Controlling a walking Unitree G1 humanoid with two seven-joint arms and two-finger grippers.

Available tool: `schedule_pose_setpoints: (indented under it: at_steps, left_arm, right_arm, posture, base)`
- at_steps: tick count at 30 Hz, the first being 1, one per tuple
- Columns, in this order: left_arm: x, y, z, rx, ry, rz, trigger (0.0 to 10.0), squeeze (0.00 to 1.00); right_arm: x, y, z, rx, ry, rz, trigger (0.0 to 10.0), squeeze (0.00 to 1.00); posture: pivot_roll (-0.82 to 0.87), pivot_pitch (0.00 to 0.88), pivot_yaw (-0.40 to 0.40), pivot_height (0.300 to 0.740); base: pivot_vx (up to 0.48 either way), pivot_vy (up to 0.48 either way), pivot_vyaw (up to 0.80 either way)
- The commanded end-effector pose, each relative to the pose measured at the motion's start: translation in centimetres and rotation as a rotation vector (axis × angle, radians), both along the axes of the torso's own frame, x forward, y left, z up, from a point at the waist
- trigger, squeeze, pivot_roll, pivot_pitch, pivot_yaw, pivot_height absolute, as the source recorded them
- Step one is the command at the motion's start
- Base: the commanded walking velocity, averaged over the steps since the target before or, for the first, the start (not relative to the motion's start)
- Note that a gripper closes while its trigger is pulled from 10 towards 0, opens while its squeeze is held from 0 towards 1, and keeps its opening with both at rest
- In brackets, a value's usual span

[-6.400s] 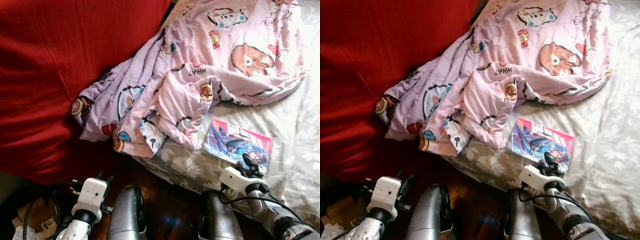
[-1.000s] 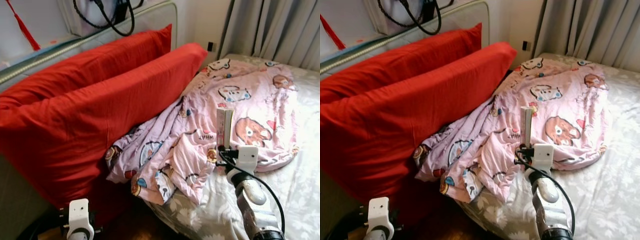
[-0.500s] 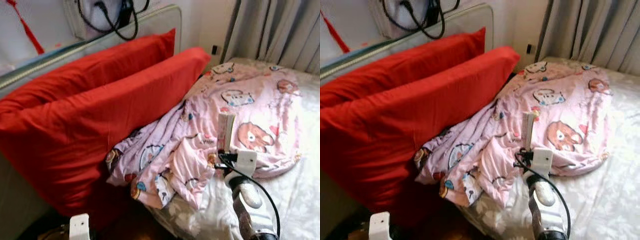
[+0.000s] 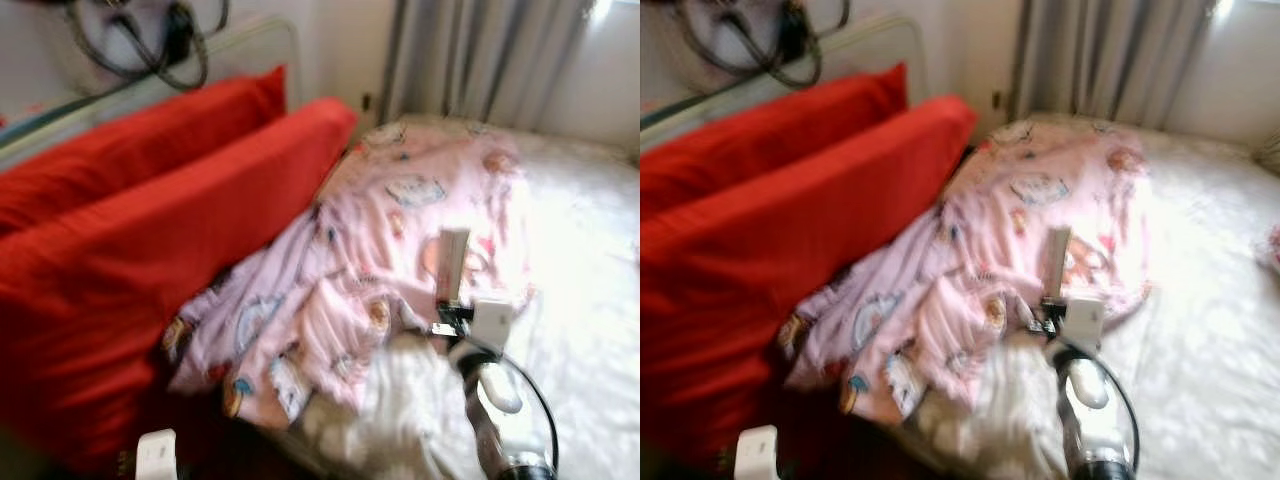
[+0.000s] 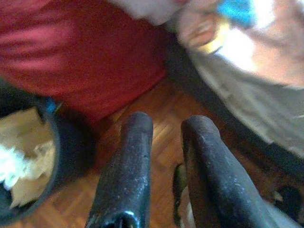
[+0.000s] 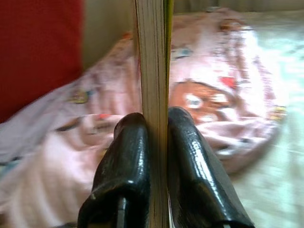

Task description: Clean up the room

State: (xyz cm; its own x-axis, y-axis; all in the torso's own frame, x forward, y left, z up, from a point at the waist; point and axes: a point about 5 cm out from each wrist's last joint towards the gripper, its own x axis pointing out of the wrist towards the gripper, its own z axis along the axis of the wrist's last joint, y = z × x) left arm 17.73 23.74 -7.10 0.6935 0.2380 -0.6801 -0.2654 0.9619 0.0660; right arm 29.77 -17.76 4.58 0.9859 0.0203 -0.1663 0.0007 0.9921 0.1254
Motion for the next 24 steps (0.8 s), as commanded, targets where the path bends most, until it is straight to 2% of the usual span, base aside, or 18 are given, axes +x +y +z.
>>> schedule_pose_setpoints:
  at_steps: [1, 5, 24]
  left_arm:
    - [-0.37, -0.44, -0.33, -0.014, 0.017, -0.004, 10.0, 0.0]
    - [-0.48, -0.42, -0.38, -0.014, 0.022, -0.005, 10.0, 0.0]
    - [-0.42, -0.44, -0.39, -0.012, 0.027, -0.012, 10.0, 0.0]
  right_arm:
    - [0.33, -0.82, 0.89, -0.008, -0.046, -0.034, 10.0, 0.0]
    - [0.3, -0.74, 0.9, -0.012, -0.048, -0.037, 10.0, 0.0]
    - [0.24, -0.42, 0.45, -0.011, -0.027, -0.056, 10.0, 0.0]
  posture:
    - [0.02, 0.0, 0.024, 0.74]
    - [0.02, 0.0, 0.025, 0.74]
    - [0.03, 0.0, 0.024, 0.74]
  base:
    - [0.0, -0.458, -0.76]
    - [0.0, -0.46, -0.76]
    - [0.0, -0.461, 0.0]
